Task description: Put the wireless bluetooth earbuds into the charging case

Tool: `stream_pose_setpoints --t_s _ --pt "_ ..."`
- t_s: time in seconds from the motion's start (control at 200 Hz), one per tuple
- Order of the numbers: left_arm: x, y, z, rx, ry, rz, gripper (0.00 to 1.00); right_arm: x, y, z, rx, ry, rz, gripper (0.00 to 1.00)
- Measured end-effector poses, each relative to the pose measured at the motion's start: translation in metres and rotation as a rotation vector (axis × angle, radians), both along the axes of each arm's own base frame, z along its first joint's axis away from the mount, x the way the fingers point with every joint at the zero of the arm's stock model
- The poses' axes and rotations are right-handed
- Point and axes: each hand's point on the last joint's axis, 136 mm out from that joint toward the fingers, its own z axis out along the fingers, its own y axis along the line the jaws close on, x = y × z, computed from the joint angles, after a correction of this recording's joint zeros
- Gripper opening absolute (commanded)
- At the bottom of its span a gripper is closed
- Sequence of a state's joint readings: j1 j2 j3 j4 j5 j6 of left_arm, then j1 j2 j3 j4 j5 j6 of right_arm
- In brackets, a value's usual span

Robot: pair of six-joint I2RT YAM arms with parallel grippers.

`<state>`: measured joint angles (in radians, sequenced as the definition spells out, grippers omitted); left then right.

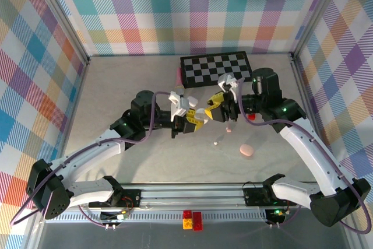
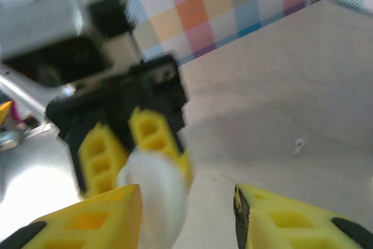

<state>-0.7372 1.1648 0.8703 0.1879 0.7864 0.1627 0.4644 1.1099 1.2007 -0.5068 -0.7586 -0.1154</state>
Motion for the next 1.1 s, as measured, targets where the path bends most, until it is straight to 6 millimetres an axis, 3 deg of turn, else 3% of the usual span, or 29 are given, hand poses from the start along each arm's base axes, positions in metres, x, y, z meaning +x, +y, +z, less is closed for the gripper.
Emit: stream_pose_setpoints --t_s 0.235,0.415,0.505,0.615,0.74,0.945,1.1 --pt "-0.002 -0.001 0.002 -0.014 -0.106 -0.023 0.11 0.009 -0.003 0.010 0.026 -0.011 -0.077 0.61" --pt "0.006 0.000 -0.006 -0.001 -0.134 0.018 0.08 0.013 -0.018 0.017 0.049 -0.021 -0.203 0.67" --pt "0.008 0.001 -0.013 -0.009 -0.138 0.041 0.07 0.027 -0.033 0.006 0.051 0.035 -0.317 0.67" --pt "0.012 0.003 -0.021 -0.019 -0.116 0.070 0.07 0.041 -0.044 -0.025 0.042 0.135 -0.396 0.70" --pt "0.012 0.003 -0.018 -0.044 -0.101 0.077 0.07 0.021 -0.037 -0.047 0.071 0.207 -0.307 0.72" --pt "0.010 0.002 -0.012 -0.067 -0.090 0.065 0.08 -0.020 -0.016 -0.018 0.127 0.150 -0.073 0.72" --pt "0.006 0.000 -0.014 -0.072 -0.062 0.037 0.08 -0.025 -0.003 -0.018 0.112 0.137 -0.018 0.66"
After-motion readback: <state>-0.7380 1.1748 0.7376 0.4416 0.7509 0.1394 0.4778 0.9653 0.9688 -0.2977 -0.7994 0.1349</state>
